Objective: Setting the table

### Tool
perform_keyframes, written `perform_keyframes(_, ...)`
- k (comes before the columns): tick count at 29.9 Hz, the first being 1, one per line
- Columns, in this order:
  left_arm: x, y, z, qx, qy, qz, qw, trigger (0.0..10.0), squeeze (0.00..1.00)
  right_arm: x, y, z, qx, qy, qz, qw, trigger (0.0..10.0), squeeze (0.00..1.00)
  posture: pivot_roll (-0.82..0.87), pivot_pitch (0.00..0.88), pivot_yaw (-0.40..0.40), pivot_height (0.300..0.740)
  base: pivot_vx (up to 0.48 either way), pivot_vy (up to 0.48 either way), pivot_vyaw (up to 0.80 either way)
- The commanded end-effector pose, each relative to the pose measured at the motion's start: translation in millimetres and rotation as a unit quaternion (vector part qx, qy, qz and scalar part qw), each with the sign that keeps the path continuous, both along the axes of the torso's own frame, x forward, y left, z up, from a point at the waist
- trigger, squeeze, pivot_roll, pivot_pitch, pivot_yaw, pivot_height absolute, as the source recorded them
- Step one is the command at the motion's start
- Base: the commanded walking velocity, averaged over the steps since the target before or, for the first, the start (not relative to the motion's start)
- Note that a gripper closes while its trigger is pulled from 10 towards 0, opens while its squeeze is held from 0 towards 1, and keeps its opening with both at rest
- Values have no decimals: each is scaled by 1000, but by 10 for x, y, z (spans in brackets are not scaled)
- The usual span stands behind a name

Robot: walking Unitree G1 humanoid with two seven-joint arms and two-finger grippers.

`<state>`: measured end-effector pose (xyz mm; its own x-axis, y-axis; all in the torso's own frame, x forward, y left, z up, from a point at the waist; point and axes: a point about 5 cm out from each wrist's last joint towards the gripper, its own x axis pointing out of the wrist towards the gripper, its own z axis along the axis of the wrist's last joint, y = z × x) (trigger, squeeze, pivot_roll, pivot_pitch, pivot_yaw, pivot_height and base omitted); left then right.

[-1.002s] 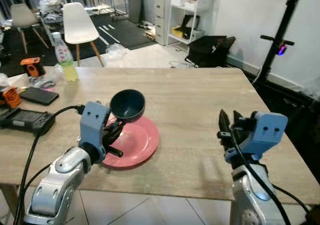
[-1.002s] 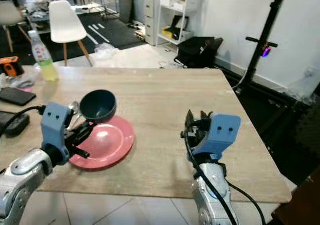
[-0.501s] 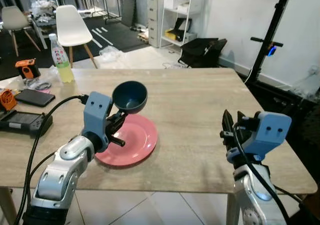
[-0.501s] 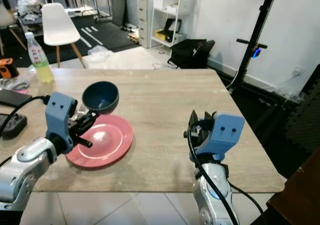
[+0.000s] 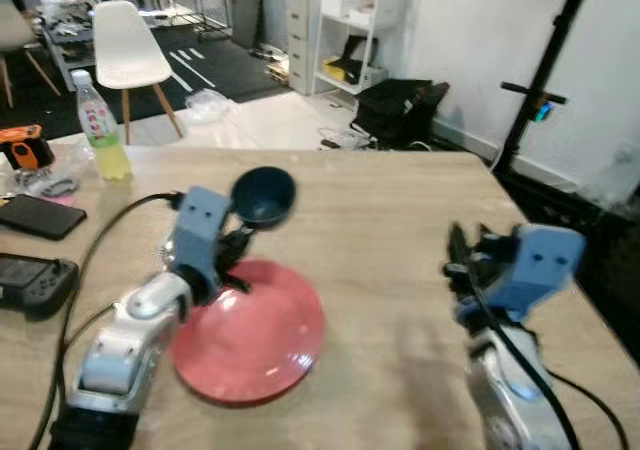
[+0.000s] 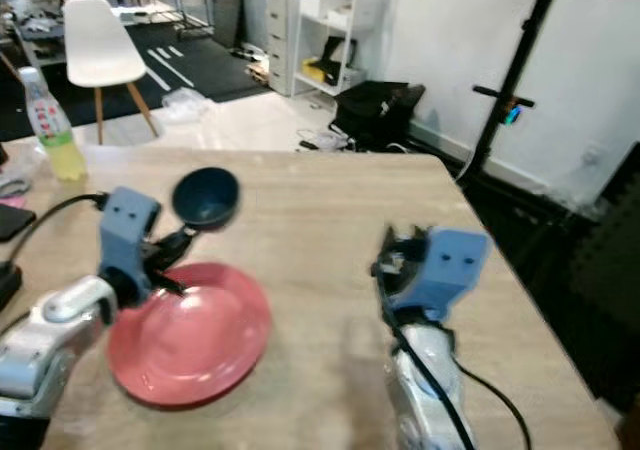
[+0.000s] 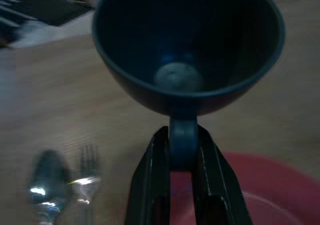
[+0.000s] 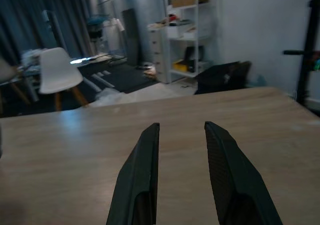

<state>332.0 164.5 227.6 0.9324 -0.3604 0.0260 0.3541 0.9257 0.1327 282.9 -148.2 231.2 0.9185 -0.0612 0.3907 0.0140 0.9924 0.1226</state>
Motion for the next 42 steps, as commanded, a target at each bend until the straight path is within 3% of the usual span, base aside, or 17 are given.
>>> perform_keyframes(1,-46,-144,-7,-6,-4,-39,999,10000,0,-15,-72,-47,2,10,-14,1000,10000,0,28,16,47,740,0,0,0)
perform_keyframes(11,-49,-221,-29,-1,12,-78,997,10000,0,-23,-72,-46,1,10,-16,1000,10000,0,25,17,50,740,0,0,0)
perform_keyframes(12,-62,-236,-2,6,18,-115,993,10000,0,-23,-71,-45,0,10,-17,1000,10000,0,25,19,52,740,0,0,0)
perform_keyframes(14,-69,-237,12,8,20,-130,991,10000,0,-24,-73,-44,-1,10,-17,1000,10000,0,25,19,52,740,0,0,0)
perform_keyframes(19,-114,-38,171,40,34,-218,974,10000,0,-38,-129,-4,-32,6,-22,999,10000,0,36,31,53,740,0,0,0)
perform_keyframes(22,-76,76,238,46,39,-226,972,10000,0,-45,-192,37,-56,2,-24,998,10000,0,44,44,54,740,0,0,0)
perform_keyframes(23,46,249,286,72,36,-213,974,10000,0,-76,-379,121,-78,1,-26,997,10000,0,44,79,45,740,0,0,0)
perform_keyframes(24,88,296,298,78,33,-207,975,10000,0,-92,-443,152,-84,1,-26,996,10000,0,44,79,45,740,0,0,0)
perform_keyframes(28,150,295,309,74,24,-215,974,10000,0,-125,-553,192,-91,5,-22,996,10000,0,38,96,38,740,0,0,0)
perform_keyframes(29,204,195,324,68,9,-234,970,10000,0,-166,-636,205,-102,14,-21,994,10000,0,19,131,33,740,0,0,0)
perform_keyframes(32,251,114,312,75,1,-247,966,10000,0,-207,-666,221,-111,17,-17,993,10000,0,12,142,35,740,0,0,0)
perform_keyframes(36,368,34,265,98,-6,-241,965,10000,0,-262,-640,281,-108,11,-7,994,10000,0,-20,177,51,740,0,0,0)
perform_keyframes(39,434,115,276,120,-1,-245,962,10000,0,-386,-408,402,-116,-5,54,992,10000,0,-65,208,88,740,0,0,0)
perform_keyframes(42,398,249,311,134,-1,-249,959,10000,0,-451,-351,435,-120,-8,72,990,10000,0,-84,219,98,740,0,0,0)
